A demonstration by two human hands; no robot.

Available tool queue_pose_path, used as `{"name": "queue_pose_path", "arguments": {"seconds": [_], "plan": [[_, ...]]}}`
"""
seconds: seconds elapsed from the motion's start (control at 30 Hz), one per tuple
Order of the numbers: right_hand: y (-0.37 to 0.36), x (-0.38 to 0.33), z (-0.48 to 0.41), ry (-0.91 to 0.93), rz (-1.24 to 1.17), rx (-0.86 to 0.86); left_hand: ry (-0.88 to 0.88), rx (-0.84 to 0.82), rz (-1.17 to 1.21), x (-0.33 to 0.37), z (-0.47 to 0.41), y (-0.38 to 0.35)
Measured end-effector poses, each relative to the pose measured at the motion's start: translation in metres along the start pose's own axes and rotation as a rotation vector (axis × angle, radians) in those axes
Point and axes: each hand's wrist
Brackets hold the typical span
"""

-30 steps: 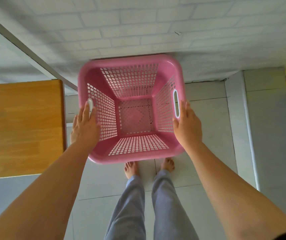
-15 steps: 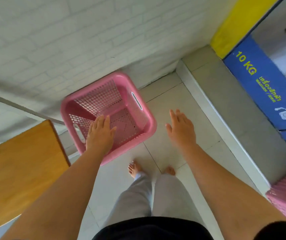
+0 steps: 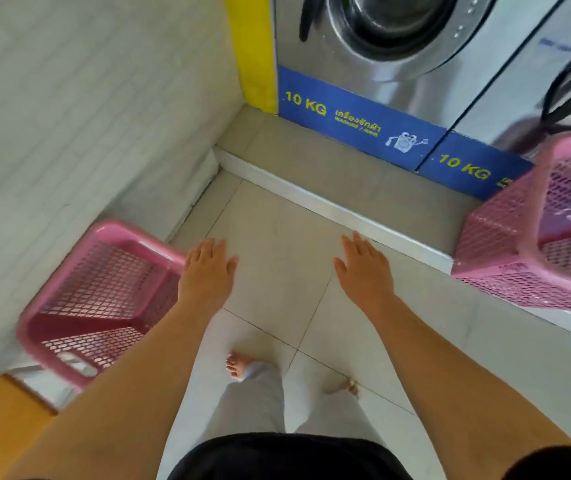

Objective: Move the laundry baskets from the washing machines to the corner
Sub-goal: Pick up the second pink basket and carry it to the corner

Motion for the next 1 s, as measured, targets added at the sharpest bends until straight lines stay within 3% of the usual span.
{"name": "queue_pose_path", "arguments": {"seconds": [0.5, 1.0], "plan": [[0.003, 0.273, 0.132, -0.339, -0.296, 0.188, -0.328, -0.023, -0.134, 0.295, 0.012, -0.045], [0.040, 0.460, 0.127, -0.632, -0.598, 0.341, -0.514, -0.122, -0.123, 0.530, -0.070, -0.046]]}}
Point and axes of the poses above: each hand's wrist, its own z-axis away from the middle knuckle, its own y-axis out of the back of the hand, x = y × z, and after that the axes turned 15 degrees about -x, right-handed
